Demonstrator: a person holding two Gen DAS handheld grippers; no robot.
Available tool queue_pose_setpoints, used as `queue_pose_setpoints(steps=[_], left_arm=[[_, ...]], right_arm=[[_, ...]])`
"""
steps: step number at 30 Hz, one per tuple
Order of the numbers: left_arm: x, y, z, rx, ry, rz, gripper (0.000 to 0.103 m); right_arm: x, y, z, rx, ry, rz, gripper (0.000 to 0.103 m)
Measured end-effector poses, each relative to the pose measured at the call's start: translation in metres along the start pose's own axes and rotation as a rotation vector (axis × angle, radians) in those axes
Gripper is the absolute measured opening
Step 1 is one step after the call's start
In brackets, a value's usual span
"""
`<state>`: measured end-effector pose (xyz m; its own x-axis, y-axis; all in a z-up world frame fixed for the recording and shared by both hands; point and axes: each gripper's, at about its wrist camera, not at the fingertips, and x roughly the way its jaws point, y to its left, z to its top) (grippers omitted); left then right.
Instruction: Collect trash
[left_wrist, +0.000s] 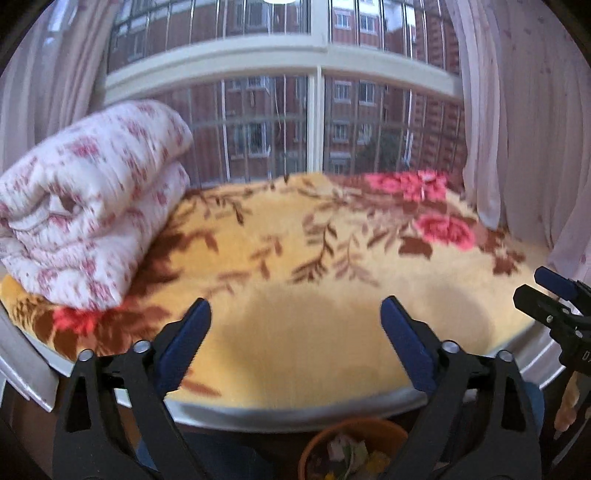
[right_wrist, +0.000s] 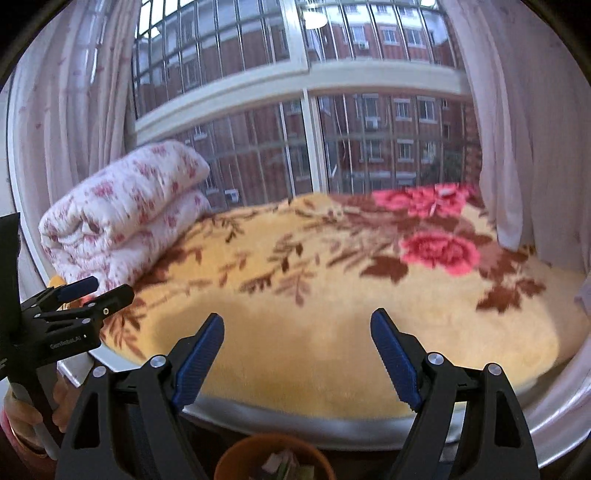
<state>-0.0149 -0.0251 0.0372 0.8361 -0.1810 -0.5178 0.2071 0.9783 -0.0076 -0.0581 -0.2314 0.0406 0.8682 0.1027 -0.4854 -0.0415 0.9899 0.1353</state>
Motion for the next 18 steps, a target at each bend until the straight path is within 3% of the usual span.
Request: queue_pose_setpoints(steps=[7, 18], left_arm=[[-0.021, -0.006, 0.017, 0.01, -0.084, -0.007, 0.092], [-0.035, -0.005, 0.024, -0.007, -0.134, -0.013, 0.092]], right_arm=[[-0.02, 0.008, 0.018, -0.02, -0.093, 0.004, 0.082], [-0.043, 0.02, 0.024, -0.065, -0.188, -0.034, 0.083]])
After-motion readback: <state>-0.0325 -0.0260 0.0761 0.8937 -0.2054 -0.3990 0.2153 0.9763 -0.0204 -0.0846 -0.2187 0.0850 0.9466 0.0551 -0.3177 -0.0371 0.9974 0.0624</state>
